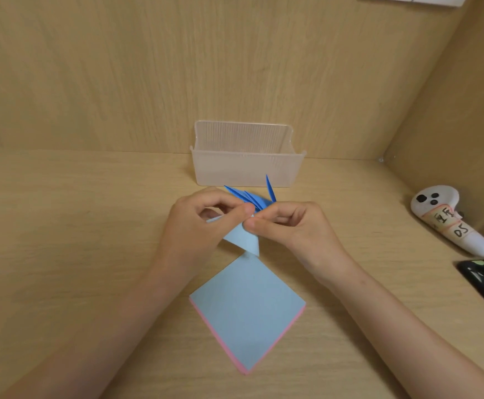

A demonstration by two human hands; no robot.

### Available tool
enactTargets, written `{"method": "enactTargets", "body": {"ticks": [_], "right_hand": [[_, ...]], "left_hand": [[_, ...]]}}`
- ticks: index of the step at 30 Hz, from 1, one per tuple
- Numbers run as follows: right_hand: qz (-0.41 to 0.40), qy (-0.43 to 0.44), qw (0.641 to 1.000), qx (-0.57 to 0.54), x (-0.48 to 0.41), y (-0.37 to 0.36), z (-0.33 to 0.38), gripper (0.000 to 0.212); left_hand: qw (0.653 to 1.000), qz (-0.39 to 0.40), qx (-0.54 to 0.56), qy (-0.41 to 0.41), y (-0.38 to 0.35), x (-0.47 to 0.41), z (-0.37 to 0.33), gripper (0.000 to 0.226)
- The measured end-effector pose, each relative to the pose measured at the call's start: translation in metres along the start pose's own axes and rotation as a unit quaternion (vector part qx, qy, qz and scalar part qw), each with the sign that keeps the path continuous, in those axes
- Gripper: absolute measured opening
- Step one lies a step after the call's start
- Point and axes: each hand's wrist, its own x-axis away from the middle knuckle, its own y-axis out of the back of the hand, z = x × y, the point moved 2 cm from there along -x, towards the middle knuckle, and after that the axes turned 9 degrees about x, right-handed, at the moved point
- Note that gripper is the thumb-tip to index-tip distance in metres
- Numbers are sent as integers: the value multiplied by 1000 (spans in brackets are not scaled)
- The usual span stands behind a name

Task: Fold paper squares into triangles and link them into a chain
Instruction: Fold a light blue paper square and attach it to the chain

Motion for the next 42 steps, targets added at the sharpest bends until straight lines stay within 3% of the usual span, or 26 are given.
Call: {"method": "enactTargets", "body": {"ticks": [7,22,42], "right_hand": [[24,-22,999,-19,2,0,3,8],[61,-27,997,34,0,6,-1,12],[56,-34,997,40,-5,6,-5,11]], "left_hand": [[997,-78,16,-7,3,1,1,10],[989,-146,28,4,6,0,6,13],[986,-152,65,39,6,-3,13,7]]}}
